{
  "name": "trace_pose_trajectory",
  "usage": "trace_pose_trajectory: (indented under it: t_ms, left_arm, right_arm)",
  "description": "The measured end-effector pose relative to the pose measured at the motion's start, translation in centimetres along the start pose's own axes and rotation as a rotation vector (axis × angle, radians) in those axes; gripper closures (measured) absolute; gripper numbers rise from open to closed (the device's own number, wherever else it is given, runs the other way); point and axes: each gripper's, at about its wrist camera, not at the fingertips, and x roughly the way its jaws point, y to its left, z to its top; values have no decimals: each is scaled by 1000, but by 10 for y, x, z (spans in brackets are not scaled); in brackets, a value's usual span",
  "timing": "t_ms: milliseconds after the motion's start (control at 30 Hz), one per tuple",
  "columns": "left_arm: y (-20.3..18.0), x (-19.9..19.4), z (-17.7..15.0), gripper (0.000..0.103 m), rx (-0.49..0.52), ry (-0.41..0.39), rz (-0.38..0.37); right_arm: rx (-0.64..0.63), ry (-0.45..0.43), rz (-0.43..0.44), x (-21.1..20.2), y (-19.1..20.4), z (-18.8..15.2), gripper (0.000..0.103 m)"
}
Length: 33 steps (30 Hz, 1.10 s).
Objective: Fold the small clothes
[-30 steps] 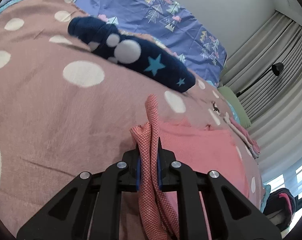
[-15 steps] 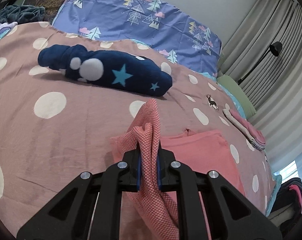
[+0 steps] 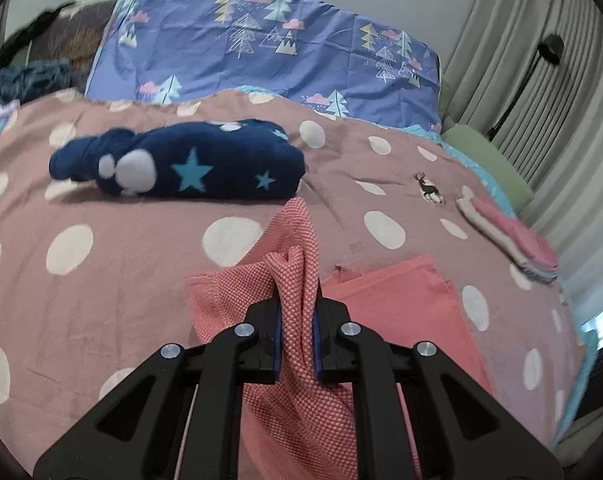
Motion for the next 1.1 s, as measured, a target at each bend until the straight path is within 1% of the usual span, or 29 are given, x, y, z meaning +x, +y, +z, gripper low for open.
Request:
trace_pose_trajectory:
  t_ms: [33, 100, 133, 333, 500, 700, 867, 1100]
  left_arm:
    - [-11, 4, -1, 92, 28, -1, 16]
    - [-24, 11, -1, 92, 60, 8, 10]
    - [-34, 16, -1, 92, 82, 17, 24]
    - [-72, 33, 5, 92, 114, 38, 46]
    - [-113, 48, 12, 92, 188, 54, 65]
    - [-157, 82, 5, 92, 260, 116, 94]
    - [-180, 105, -3, 92, 303, 152, 109]
    - [-194, 125, -8, 92, 343, 184, 126]
  right_arm:
    - [7, -3, -2, -3, -5, 0, 98]
    - [23, -11, -2, -10, -13, -1, 98]
    - [26, -15, -4, -12, -17, -1, 98]
    - [71, -52, -31, -34, -47, 0, 98]
    - [134, -88, -58, -53, -78, 0, 98]
    - [225, -99, -98, -68, -118, -10, 98]
    - [291, -100, -103, -72, -143, -18, 98]
    - [362, -108, -88, -72, -162, -27, 98]
